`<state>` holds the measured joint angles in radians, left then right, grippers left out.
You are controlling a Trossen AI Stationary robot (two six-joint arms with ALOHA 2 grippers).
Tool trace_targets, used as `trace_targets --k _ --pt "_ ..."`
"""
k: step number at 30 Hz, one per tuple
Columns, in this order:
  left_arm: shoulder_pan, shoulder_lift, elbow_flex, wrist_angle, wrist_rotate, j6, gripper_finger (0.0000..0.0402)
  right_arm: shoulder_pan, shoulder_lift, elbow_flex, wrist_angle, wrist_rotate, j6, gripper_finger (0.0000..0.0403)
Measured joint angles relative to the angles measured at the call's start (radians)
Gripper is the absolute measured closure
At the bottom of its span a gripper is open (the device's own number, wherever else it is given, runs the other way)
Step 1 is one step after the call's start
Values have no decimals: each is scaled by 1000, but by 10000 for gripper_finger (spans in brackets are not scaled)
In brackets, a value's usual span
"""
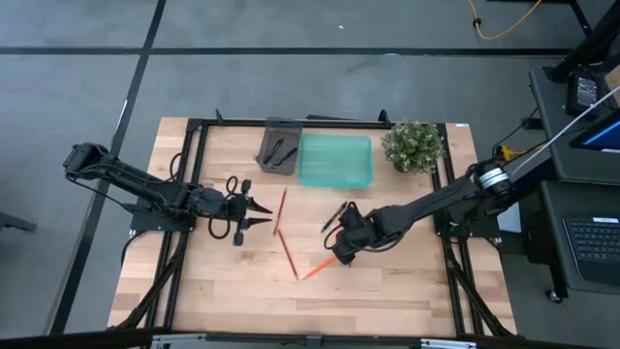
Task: Sort pens & pencils
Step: Put the black pen into the black bin
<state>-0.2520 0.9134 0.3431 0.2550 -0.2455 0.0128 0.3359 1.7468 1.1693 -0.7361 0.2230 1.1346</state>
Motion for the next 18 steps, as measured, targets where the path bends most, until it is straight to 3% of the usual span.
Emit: trace_targets --k 18 --pt "-52 0 0 -14 49 50 315 3 128 4 28 5 247 257"
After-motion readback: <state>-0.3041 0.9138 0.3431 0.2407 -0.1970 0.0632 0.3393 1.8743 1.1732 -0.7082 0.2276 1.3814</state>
